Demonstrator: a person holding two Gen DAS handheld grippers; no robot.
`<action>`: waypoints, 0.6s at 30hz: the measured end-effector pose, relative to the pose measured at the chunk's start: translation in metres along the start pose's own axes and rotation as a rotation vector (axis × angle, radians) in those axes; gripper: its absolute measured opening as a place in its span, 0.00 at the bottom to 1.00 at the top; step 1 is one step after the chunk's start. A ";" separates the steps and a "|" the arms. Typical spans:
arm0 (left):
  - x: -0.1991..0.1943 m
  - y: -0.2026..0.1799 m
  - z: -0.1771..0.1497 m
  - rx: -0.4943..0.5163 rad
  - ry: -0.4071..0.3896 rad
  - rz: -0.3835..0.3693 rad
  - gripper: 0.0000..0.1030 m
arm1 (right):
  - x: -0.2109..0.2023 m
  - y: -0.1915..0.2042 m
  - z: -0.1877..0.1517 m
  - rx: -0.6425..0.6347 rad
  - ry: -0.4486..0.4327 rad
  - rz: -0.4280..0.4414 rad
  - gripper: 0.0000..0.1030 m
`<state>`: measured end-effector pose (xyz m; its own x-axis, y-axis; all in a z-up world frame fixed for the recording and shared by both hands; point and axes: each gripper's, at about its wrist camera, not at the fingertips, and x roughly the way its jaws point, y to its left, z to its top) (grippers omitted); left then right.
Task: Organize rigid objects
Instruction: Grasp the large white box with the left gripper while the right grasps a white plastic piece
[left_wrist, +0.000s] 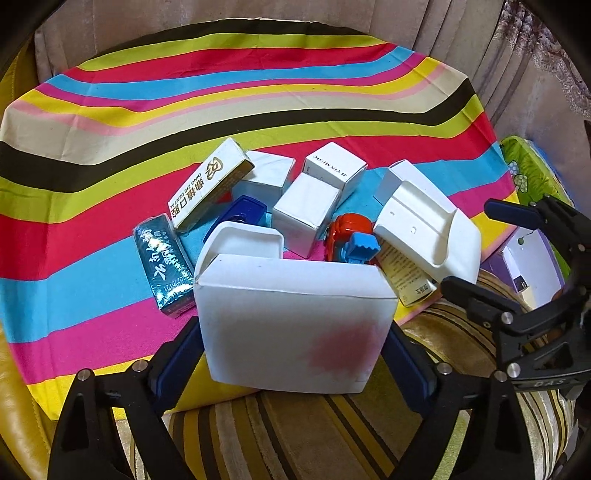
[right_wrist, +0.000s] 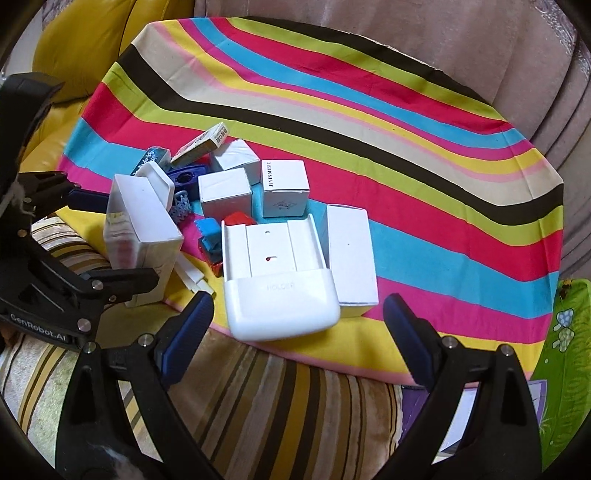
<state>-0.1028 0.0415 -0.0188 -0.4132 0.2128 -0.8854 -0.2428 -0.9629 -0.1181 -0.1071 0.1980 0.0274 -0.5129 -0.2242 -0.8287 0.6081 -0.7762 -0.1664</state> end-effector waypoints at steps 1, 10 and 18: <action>0.000 0.000 0.000 0.000 -0.001 0.000 0.90 | 0.001 0.000 0.000 -0.001 0.003 0.002 0.91; -0.003 0.001 -0.005 -0.016 -0.018 -0.002 0.90 | 0.004 0.001 -0.003 -0.009 0.011 0.027 0.67; -0.017 0.004 -0.009 -0.055 -0.067 0.002 0.89 | -0.011 -0.004 -0.010 0.027 -0.045 0.046 0.67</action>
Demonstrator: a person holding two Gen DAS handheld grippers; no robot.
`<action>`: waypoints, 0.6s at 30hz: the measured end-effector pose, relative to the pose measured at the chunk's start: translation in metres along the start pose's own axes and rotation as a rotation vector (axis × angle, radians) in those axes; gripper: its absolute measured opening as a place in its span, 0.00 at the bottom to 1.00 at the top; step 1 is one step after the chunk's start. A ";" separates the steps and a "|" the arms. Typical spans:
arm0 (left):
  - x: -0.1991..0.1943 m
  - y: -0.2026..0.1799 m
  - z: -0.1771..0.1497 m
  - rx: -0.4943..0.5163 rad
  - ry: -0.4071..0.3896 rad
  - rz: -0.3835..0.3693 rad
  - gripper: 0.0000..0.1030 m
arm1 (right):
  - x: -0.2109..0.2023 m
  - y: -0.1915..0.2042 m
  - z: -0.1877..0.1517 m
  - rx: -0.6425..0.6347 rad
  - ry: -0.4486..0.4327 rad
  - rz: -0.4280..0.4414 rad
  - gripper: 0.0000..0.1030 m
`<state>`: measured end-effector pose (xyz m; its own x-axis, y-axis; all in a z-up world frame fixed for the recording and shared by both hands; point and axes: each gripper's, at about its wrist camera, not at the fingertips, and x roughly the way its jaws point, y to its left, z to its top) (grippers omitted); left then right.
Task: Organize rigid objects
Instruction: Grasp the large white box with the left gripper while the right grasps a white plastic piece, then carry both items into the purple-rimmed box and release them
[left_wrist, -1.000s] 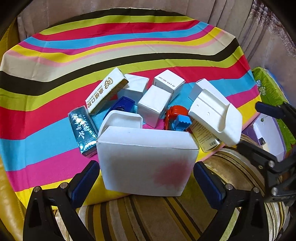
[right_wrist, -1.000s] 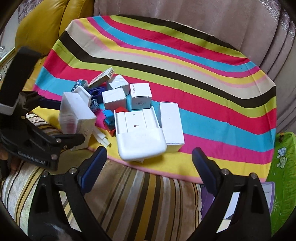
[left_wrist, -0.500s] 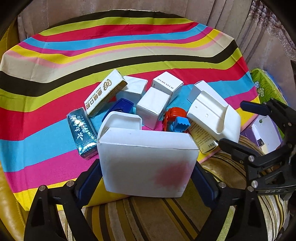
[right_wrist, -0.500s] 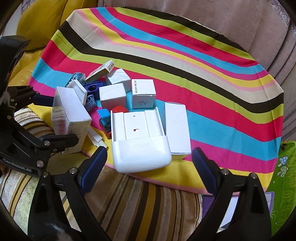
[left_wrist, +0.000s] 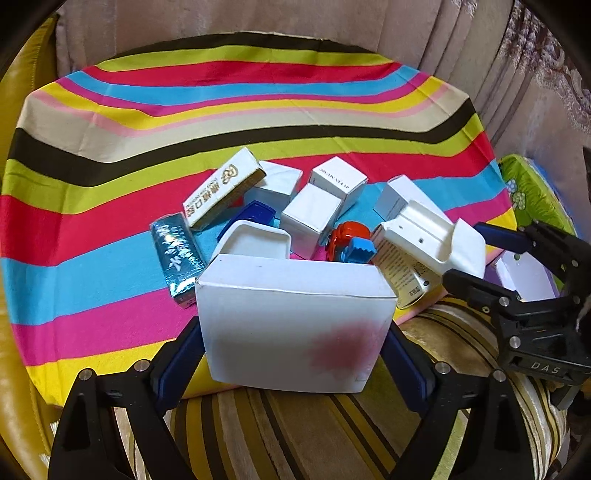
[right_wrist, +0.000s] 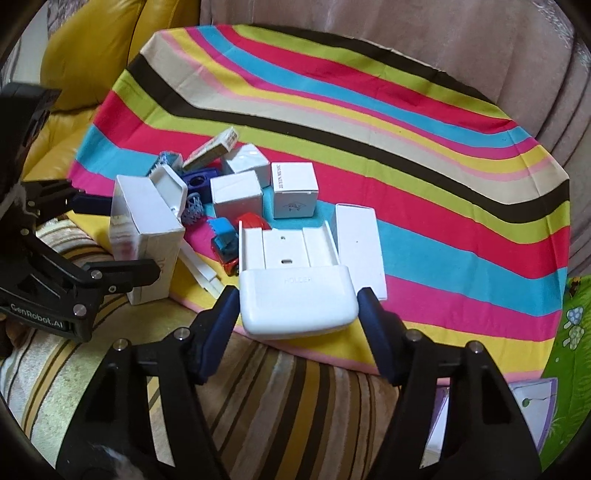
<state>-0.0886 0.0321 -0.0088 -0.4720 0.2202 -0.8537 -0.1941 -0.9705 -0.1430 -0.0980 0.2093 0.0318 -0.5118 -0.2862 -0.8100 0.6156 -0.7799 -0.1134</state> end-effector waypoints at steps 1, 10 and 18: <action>-0.002 0.001 -0.001 -0.009 -0.007 0.001 0.89 | -0.002 -0.001 -0.001 0.009 -0.008 -0.001 0.67; -0.027 -0.011 -0.009 -0.053 -0.083 -0.036 0.89 | -0.033 -0.006 -0.024 0.091 -0.053 -0.005 0.67; -0.039 -0.050 -0.012 -0.024 -0.108 -0.131 0.89 | -0.053 -0.029 -0.056 0.217 -0.012 0.008 0.67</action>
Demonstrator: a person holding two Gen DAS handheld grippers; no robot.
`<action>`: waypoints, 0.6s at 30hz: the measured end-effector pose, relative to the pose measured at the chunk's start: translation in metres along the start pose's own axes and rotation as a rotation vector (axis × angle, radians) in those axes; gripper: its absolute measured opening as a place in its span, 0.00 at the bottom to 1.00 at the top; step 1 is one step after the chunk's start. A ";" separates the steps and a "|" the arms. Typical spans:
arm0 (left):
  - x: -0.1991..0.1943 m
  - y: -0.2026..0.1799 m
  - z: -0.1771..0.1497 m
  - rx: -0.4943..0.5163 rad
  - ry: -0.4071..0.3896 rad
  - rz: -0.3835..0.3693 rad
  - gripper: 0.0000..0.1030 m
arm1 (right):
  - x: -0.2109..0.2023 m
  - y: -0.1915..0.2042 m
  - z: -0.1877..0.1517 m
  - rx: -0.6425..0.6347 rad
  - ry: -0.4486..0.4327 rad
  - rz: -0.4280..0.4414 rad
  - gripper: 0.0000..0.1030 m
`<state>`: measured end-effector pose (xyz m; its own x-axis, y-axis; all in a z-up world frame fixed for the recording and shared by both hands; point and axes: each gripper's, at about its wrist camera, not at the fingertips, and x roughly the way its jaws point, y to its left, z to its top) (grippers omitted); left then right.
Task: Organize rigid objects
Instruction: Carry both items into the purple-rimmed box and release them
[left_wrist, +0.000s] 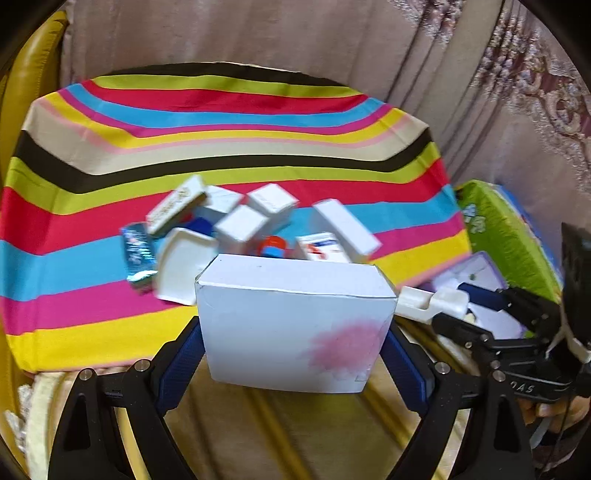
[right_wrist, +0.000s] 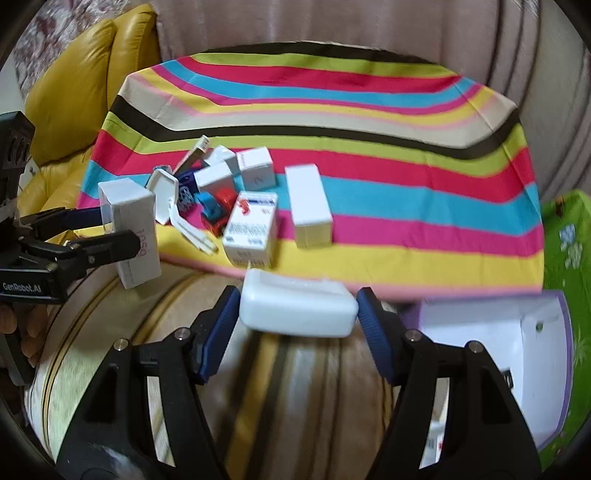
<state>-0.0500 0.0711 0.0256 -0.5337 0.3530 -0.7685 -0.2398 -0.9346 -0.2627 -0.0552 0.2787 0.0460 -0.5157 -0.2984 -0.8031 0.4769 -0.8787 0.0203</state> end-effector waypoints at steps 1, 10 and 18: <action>0.001 -0.006 -0.001 0.009 0.003 -0.009 0.89 | -0.003 -0.003 -0.003 0.009 0.000 0.001 0.67; 0.007 -0.057 -0.006 0.054 0.012 -0.110 0.89 | -0.025 -0.053 -0.040 0.161 0.023 -0.024 0.67; 0.020 -0.101 -0.009 0.112 0.049 -0.178 0.89 | -0.033 -0.103 -0.075 0.316 0.063 -0.079 0.67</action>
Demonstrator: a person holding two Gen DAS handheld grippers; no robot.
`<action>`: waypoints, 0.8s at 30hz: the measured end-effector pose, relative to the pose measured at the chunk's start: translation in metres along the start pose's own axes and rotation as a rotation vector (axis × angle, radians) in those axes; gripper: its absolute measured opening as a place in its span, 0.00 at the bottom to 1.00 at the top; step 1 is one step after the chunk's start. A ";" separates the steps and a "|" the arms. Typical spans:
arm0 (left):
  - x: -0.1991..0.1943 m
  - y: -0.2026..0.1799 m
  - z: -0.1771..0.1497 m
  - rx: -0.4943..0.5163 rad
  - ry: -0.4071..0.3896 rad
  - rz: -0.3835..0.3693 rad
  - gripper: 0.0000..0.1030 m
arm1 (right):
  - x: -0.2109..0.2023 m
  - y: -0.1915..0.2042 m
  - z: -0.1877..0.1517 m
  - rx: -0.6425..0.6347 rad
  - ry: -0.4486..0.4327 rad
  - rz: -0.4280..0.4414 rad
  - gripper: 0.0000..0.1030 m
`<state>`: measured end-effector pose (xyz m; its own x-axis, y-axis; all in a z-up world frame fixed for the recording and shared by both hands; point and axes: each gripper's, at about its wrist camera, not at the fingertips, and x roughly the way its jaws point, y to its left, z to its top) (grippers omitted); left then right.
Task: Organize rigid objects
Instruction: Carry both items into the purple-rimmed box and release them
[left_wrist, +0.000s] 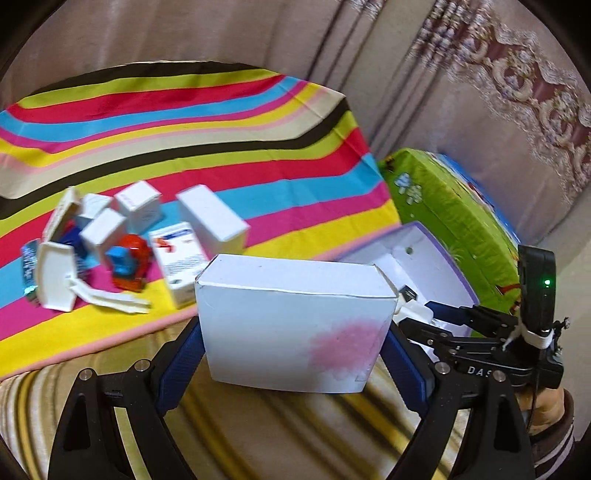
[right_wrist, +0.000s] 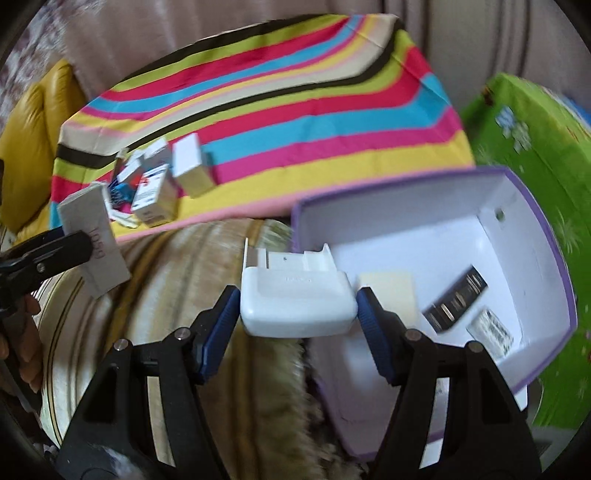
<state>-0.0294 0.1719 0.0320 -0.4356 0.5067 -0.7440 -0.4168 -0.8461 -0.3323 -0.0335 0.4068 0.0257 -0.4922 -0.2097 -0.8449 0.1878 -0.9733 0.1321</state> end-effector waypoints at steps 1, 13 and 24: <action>0.004 -0.005 0.001 0.006 0.008 -0.008 0.89 | -0.001 -0.004 -0.002 0.008 0.002 -0.007 0.67; 0.036 -0.063 0.004 0.100 0.065 -0.067 0.89 | 0.001 -0.058 -0.027 0.156 0.051 -0.067 0.67; 0.069 -0.112 -0.003 0.198 0.174 -0.174 1.00 | -0.004 -0.096 -0.034 0.305 0.061 -0.135 0.75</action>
<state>-0.0101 0.3013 0.0160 -0.2082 0.5909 -0.7794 -0.6275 -0.6920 -0.3569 -0.0211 0.5046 -0.0011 -0.4417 -0.0801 -0.8936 -0.1429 -0.9770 0.1582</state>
